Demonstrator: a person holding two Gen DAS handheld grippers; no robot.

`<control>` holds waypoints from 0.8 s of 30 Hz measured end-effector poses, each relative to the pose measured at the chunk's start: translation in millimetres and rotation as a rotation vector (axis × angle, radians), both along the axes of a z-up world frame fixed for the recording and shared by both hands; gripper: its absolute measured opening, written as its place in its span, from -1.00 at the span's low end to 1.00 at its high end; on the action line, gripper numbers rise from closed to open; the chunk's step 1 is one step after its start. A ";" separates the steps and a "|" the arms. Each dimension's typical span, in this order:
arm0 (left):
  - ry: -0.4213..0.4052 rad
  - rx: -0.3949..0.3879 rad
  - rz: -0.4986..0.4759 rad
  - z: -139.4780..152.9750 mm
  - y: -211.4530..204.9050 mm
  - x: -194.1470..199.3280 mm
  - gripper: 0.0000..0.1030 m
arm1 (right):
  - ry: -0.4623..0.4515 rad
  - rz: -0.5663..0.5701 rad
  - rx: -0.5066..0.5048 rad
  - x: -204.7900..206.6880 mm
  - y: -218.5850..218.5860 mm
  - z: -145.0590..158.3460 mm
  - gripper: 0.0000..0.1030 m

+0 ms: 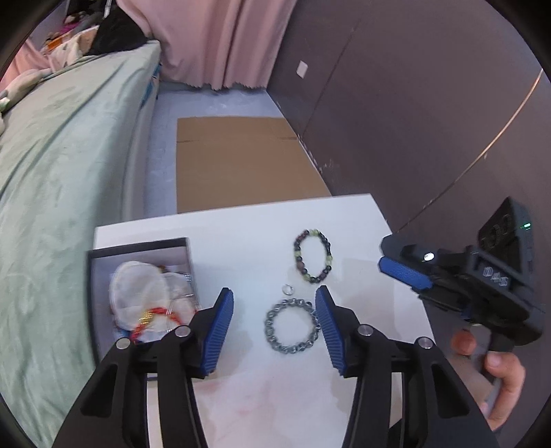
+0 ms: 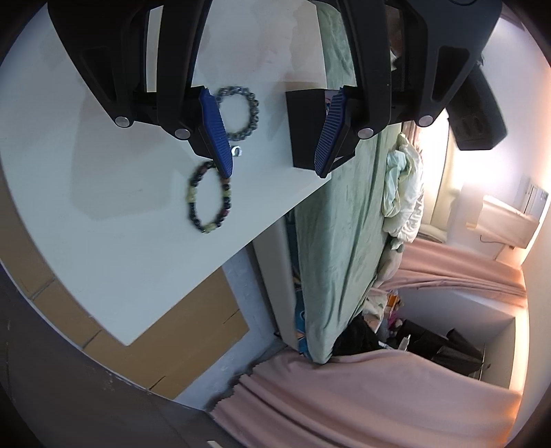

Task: Organize jewelry
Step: 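Close the left gripper on the small silver ring beside the grey bracelet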

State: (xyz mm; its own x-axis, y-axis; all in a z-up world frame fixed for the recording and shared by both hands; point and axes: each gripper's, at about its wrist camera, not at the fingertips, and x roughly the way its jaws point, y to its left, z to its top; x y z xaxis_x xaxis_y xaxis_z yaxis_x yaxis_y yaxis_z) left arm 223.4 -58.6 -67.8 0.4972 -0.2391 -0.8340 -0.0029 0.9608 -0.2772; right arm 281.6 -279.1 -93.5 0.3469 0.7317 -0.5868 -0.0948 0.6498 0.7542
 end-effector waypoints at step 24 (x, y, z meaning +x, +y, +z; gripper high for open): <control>0.185 0.191 -0.012 -90.3 -63.0 61.6 -0.64 | 0.008 -0.075 -0.191 4.5 -30.1 -3.8 -0.01</control>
